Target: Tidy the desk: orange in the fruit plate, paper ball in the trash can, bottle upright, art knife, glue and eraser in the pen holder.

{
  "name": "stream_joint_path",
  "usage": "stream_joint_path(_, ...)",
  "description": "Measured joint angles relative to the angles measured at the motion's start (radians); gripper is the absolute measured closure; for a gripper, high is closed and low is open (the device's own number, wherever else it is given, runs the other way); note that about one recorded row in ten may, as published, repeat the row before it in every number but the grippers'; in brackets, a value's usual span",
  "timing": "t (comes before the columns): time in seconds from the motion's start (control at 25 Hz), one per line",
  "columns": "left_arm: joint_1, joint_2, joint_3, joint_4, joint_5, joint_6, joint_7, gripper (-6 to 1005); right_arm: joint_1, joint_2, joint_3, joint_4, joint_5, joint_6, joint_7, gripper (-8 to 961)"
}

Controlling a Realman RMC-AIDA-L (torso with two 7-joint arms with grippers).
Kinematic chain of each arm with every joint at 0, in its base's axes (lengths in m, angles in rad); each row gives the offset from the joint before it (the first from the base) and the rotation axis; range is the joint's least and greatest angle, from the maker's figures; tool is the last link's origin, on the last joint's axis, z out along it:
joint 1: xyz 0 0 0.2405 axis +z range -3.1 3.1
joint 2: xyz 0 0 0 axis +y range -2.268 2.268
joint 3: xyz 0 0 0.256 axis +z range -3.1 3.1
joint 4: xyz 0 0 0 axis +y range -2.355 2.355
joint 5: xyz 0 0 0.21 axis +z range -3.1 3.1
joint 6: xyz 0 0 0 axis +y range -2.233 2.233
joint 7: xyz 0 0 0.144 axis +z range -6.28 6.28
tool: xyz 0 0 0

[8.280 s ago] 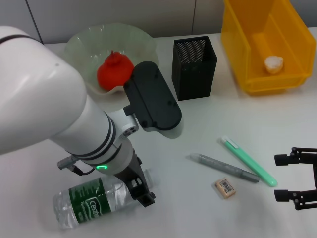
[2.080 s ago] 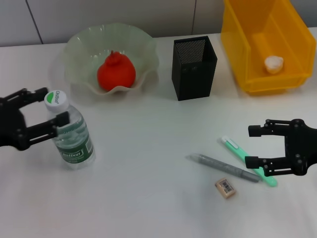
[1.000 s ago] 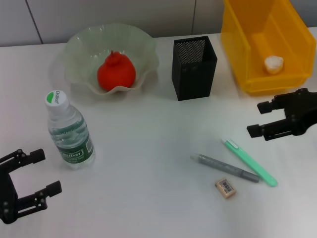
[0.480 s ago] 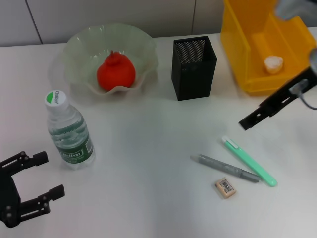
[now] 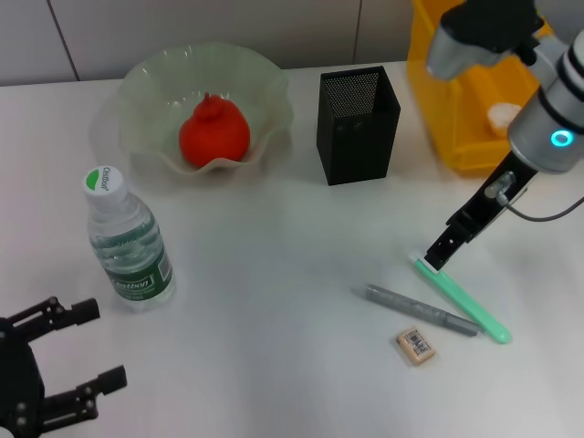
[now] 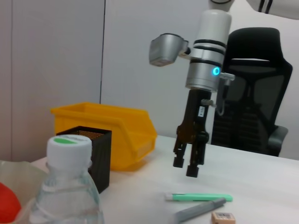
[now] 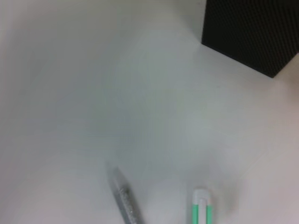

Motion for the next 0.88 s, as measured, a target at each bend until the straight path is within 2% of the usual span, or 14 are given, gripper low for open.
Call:
stream_joint_path(0.44, -0.008, -0.004, -0.004, -0.010, 0.013, -0.006, 0.001, 202, 0.001, 0.005, -0.040, 0.102, 0.005, 0.116, 0.056, 139)
stream_joint_path(0.68, -0.008, -0.006, -0.005, -0.010, 0.013, -0.008, 0.001, 202, 0.016, 0.007, -0.137, 0.140, 0.008, 0.175, 0.115, 140)
stream_joint_path(0.88, -0.009, -0.009, -0.005, -0.010, 0.014, -0.009, 0.011, 202, 0.047, 0.007, -0.164, 0.189, 0.007, 0.208, 0.132, 140)
